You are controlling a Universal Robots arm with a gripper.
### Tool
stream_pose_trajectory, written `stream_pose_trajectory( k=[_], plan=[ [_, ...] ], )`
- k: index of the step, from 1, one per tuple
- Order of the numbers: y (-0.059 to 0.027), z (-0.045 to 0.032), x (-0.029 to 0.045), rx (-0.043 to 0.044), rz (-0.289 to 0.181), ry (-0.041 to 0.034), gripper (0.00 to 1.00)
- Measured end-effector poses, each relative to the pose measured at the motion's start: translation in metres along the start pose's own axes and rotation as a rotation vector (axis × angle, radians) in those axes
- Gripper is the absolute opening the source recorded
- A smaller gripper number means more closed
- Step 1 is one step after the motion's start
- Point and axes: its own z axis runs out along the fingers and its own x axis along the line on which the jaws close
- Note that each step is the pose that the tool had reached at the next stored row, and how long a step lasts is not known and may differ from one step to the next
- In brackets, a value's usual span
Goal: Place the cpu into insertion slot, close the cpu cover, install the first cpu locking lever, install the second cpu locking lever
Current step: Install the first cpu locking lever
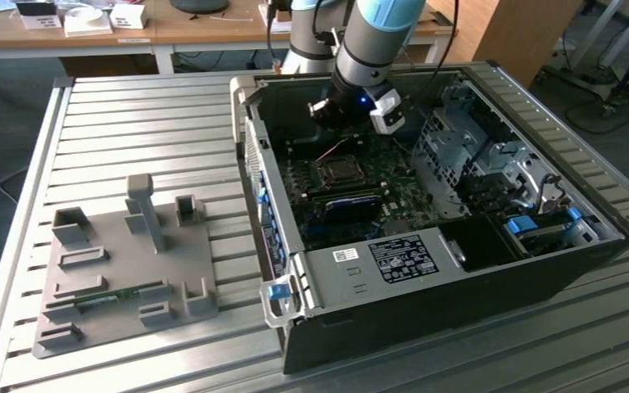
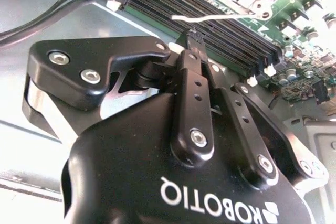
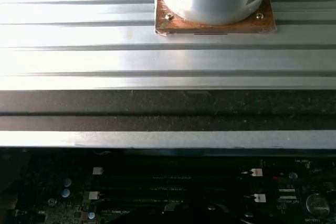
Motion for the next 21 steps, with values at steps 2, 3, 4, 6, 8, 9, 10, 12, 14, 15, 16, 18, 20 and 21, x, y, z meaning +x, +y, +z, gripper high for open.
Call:
stream_pose_trajectory(
  k=[2, 3, 4, 6, 8, 9, 10, 12, 14, 15, 16, 18, 20, 21],
  plan=[
    [0.0000, 0.0000, 0.0000, 0.0007, 0.003, -0.0010, 0.11],
    [0.0001, -0.0001, 0.0000, 0.0024, 0.005, -0.0018, 0.11],
    [0.0000, -0.0001, 0.0001, 0.0042, 0.006, -0.0027, 0.11],
    [-0.0001, -0.0002, 0.0011, 0.0053, 0.006, -0.0055, 0.11],
    [-0.0002, -0.0003, 0.0032, 0.0056, 0.005, -0.0091, 0.11],
    [-0.0003, -0.0004, 0.0044, 0.0057, 0.004, -0.0107, 0.11],
    [-0.0005, -0.0005, 0.0053, 0.0057, 0.004, -0.0121, 0.11],
    [-0.0015, -0.0009, 0.0064, 0.0057, 0.003, -0.0140, 0.11],
    [-0.0030, -0.0014, 0.0067, 0.0060, 0.003, -0.0161, 0.11],
    [-0.0041, -0.0018, 0.0067, 0.0064, 0.003, -0.0172, 0.11],
    [-0.0053, -0.0022, 0.0067, 0.0067, 0.003, -0.0181, 0.11],
    [-0.0079, -0.0031, 0.0067, 0.0073, 0.003, -0.0199, 0.11],
    [-0.0098, -0.0038, 0.0067, 0.0076, 0.003, -0.0216, 0.11],
    [-0.0103, -0.0039, 0.0069, 0.0076, 0.002, -0.0223, 0.11]
  ],
)
